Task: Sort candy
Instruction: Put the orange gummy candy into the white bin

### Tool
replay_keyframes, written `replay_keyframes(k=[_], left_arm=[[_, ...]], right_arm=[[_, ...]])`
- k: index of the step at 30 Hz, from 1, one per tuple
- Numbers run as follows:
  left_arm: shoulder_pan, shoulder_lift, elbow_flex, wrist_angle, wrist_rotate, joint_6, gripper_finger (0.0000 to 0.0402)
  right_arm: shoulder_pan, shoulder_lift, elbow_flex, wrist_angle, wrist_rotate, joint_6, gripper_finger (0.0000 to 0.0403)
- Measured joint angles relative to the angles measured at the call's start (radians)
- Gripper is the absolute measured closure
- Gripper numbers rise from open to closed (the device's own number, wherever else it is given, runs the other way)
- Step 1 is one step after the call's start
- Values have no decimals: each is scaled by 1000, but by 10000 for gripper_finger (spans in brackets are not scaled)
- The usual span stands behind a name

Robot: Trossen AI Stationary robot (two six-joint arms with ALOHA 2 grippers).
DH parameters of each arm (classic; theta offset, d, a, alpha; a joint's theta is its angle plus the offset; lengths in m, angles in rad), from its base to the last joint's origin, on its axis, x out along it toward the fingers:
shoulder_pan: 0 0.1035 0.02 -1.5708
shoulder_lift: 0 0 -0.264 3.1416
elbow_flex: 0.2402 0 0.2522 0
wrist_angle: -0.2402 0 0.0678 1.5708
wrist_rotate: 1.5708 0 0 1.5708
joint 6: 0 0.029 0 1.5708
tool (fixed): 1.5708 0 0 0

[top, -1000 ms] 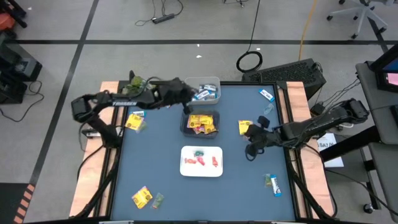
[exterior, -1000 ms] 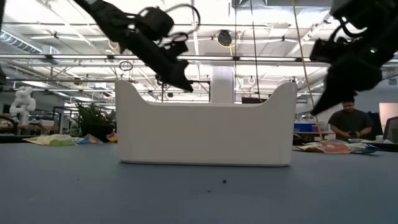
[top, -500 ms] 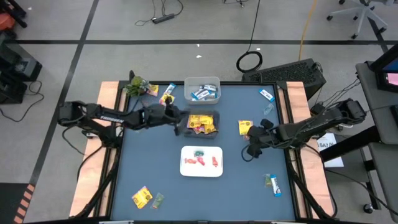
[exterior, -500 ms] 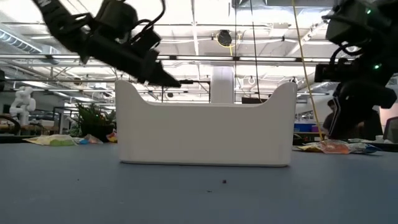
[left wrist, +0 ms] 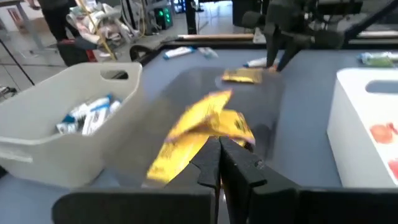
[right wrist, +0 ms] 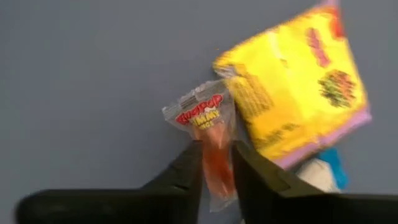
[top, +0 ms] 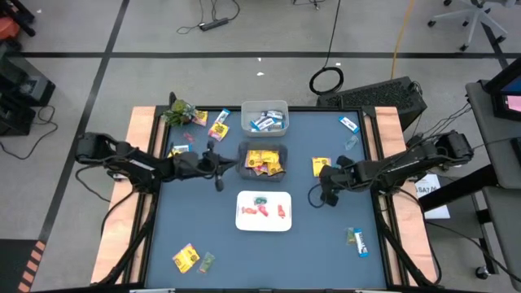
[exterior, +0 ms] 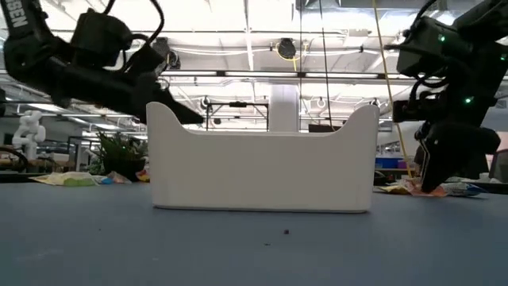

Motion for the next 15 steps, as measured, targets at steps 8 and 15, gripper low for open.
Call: replay_keyframes(k=[8, 15], left_arm=[[-50, 0, -171, 222, -136, -59, 388], [-62, 2, -206, 247, -150, -70, 388]], right_arm=[[14, -7, 83, 26, -21, -5, 391], [65, -7, 211, 203, -17, -88, 385]])
